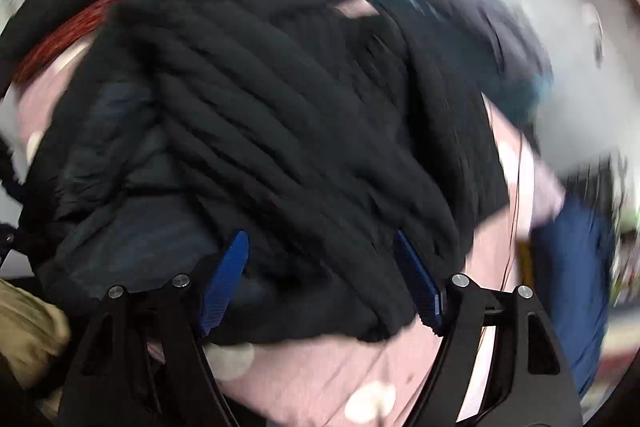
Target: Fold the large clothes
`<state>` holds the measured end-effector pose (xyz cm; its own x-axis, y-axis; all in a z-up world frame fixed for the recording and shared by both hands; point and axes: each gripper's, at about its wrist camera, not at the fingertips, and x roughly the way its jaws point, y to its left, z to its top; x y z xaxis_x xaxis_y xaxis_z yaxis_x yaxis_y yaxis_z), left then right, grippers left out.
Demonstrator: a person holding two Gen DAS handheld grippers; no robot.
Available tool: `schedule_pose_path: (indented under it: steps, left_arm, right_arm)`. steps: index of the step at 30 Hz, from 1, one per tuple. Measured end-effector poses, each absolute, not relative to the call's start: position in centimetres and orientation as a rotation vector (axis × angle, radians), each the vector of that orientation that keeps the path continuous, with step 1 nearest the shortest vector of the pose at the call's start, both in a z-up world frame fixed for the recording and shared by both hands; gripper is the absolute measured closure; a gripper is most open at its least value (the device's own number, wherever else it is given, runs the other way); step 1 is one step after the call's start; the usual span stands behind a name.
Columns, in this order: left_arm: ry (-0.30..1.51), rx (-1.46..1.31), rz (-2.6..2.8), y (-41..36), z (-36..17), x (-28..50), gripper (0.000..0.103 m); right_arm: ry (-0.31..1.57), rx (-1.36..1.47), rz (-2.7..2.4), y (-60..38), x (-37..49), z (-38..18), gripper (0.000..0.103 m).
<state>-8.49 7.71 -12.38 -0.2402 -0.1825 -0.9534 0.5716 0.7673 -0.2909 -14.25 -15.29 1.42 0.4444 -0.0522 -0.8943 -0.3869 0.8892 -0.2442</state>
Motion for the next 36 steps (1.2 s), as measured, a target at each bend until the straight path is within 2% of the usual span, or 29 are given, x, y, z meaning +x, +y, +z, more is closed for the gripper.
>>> schedule_pose_path:
  steps: [2, 4, 7, 8, 9, 10, 11, 15, 18, 22, 24, 27, 28, 29, 30, 31, 34, 36]
  left_arm:
    - [1.659, 0.267, -0.711, 8.0, -12.1, -8.4, 0.070]
    - [1.653, 0.237, -0.700, 8.6, -12.0, -8.3, 0.070]
    - [1.650, 0.222, -0.696, 9.4, -11.9, -8.3, 0.070]
    - [1.649, 0.227, -0.697, 9.4, -11.8, -8.3, 0.069]
    - [1.648, 0.228, -0.700, 9.3, -11.8, -8.6, 0.067]
    - [1.647, 0.228, -0.706, 10.1, -11.8, -8.6, 0.066]
    - [1.644, 0.233, -0.712, 10.0, -11.9, -8.8, 0.066]
    - [1.645, 0.243, -0.727, 10.4, -11.7, -8.9, 0.065]
    - [1.657, 0.233, -0.744, 10.4, -12.4, -8.7, 0.065]
    - [1.671, 0.236, -0.794, 11.5, -13.5, -8.6, 0.065]
    - [1.691, 0.204, -0.822, 11.9, -13.7, -7.9, 0.065]
    - [1.716, 0.215, -0.871, 11.3, -13.4, -7.3, 0.064]
    - [1.714, 0.246, -0.894, 10.9, -13.4, -7.2, 0.064]
    - [1.712, 0.272, -0.909, 10.5, -13.1, -7.6, 0.063]
    - [1.712, 0.307, -0.931, 10.1, -12.9, -7.7, 0.060]
    - [1.709, 0.324, -0.943, 10.2, -12.6, -8.0, 0.059]
    - [1.676, 0.380, -0.977, 10.7, -11.2, -8.2, 0.059]
    - [1.670, 0.358, -0.988, 12.3, -9.8, -8.2, 0.058]
  right_arm:
    - [1.143, -0.486, 0.285, -13.3, -14.1, 0.1, 0.028]
    - [1.247, -0.541, 0.292, -12.4, -13.1, -3.9, 0.028]
    - [1.257, -0.629, 0.206, -12.8, -12.4, -7.8, 0.028]
    - [1.247, -0.669, 0.186, -12.8, -12.3, -8.6, 0.032]
    - [1.231, -0.722, 0.158, -13.1, -12.3, -9.3, 0.042]
    - [1.211, -0.742, 0.135, -13.8, -12.4, -9.0, 0.070]
    - [1.198, -0.705, 0.120, -14.8, -12.4, -8.2, 0.086]
    - [1.203, -0.389, -0.038, -22.7, -13.5, -2.2, 0.101]
    - [1.286, -0.148, -0.226, -30.4, -15.5, 0.3, 0.103]
    - [1.484, 0.127, -0.545, -42.7, -21.9, -1.1, 0.103]
    - [1.479, 0.214, -0.596, -45.3, -23.7, -0.9, 0.103]
    - [1.410, 0.253, -0.510, -43.3, -22.4, 0.2, 0.098]
    - [1.391, 0.232, -0.429, -41.2, -20.6, 0.6, 0.081]
    - [1.370, 0.210, -0.377, -39.7, -19.8, 1.0, 0.045]
    - [1.317, 0.166, -0.293, -36.9, -18.0, 1.8, 0.028]
    - [1.262, 0.112, -0.209, -34.1, -16.9, 2.6, 0.021]
    - [1.176, -0.141, -0.013, -24.1, -13.4, 4.0, 0.021]
    - [1.195, -0.255, 0.117, -20.2, -11.0, 2.6, 0.021]
